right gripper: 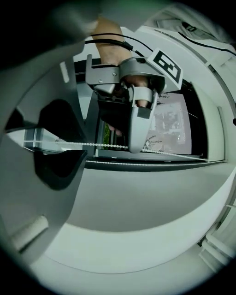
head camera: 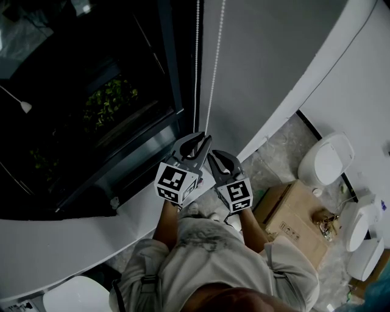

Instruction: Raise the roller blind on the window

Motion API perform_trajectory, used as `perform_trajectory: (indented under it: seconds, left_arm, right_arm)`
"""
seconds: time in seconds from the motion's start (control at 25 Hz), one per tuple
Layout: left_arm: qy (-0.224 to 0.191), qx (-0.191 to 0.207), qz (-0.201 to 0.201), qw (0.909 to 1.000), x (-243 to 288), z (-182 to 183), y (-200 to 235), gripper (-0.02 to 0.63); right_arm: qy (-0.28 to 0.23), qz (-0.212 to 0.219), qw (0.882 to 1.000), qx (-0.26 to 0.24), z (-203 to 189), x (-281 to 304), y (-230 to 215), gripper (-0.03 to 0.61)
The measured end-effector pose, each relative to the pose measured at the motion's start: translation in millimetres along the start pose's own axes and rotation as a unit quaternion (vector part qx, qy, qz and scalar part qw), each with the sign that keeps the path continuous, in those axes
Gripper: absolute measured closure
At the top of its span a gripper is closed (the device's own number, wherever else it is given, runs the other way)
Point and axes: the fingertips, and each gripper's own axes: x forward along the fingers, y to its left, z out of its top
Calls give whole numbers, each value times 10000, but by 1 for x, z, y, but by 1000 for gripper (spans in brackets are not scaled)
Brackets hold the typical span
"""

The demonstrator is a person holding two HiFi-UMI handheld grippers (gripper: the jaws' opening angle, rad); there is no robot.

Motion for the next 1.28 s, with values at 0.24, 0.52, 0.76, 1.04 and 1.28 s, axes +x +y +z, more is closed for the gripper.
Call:
perform_trajectory:
  seconds: [0.24, 0.52, 0.76, 1.04, 1.28]
  left_arm:
    - [-286, 82, 353, 9989, -17, 13, 13, 558]
    - [-358, 78, 527, 9979, -32, 8, 15, 609]
    - [-238, -46, 466, 9986, -37, -14, 9, 609]
    - [-148, -115, 467, 9987, -39, -27, 7, 609]
    - [-184, -119, 512, 9985, -41, -26, 9, 609]
  right_arm:
    - [-424, -60, 9990, -105, 38, -14, -3, 527]
    - [-851, -27, 9962, -181, 69, -24, -1, 569]
    - [-831, 87, 9965, 11, 66, -25, 4, 571]
    - [-790, 53, 9969, -43, 66, -27, 3, 571]
    - [-894, 71, 9959, -127, 70, -28, 5, 571]
